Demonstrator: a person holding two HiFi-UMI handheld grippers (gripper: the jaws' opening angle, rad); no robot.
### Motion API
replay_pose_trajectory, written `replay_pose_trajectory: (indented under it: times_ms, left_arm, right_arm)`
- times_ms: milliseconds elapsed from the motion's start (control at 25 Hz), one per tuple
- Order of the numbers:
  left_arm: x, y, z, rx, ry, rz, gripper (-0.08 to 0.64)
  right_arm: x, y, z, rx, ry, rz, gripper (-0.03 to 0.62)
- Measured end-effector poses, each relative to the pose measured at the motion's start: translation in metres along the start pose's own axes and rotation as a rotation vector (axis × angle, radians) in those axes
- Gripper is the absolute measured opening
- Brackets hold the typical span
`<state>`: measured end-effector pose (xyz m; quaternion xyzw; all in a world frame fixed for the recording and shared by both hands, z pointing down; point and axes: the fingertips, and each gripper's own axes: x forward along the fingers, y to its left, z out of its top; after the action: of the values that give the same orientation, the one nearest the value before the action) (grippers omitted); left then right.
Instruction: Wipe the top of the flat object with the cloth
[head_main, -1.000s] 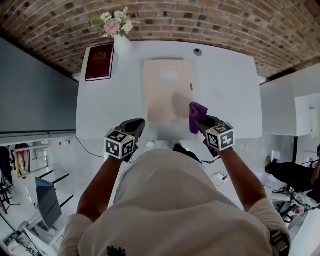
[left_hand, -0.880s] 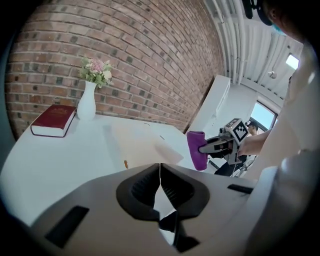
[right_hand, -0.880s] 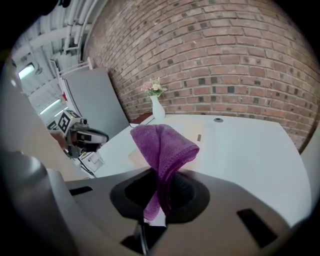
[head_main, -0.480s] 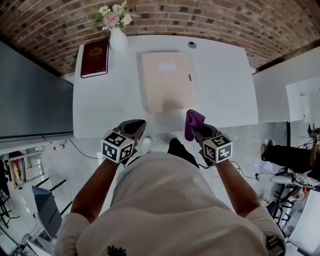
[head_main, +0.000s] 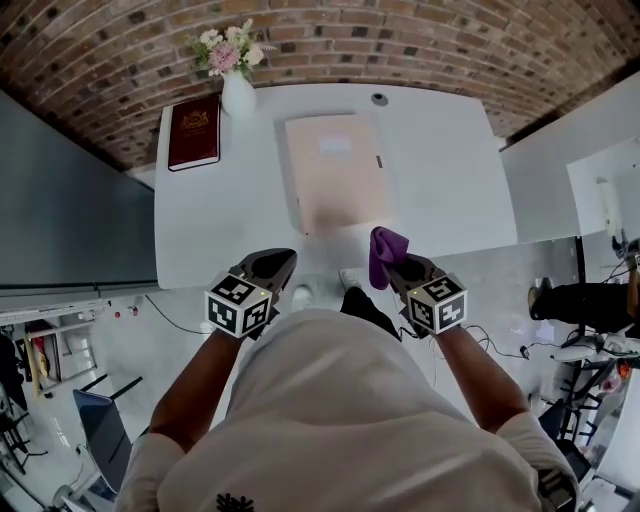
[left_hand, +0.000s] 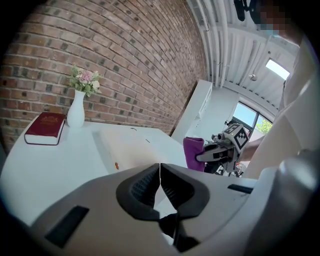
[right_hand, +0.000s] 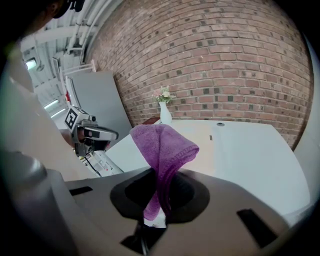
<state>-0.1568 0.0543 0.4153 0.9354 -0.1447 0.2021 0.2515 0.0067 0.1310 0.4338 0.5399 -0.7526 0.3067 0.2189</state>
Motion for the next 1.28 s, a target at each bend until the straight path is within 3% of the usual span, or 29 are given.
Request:
replay_pose_trajectory:
  times_ms: [560,1080,1280]
  left_arm:
    - [-0.022,-0.007,-0.007,-0.002,0.006,0.024,0.025]
    - [0.004,-0.026,-0.026,0.022,0.054,-0.065,0.025]
    - [0.010,-0.036,-0.022,0.029,0.025,-0.053,0.025]
  right_arm:
    - [-0.017,0.026,0.012,-0.034,-0.050,0.017,0.074]
    - [-0.042,0.030,-0.010,-0.006,-0.034,-0.035,0.074]
    - [-0.053,0.030,-0.033,-0.021,-0.005,-0.022,0.072]
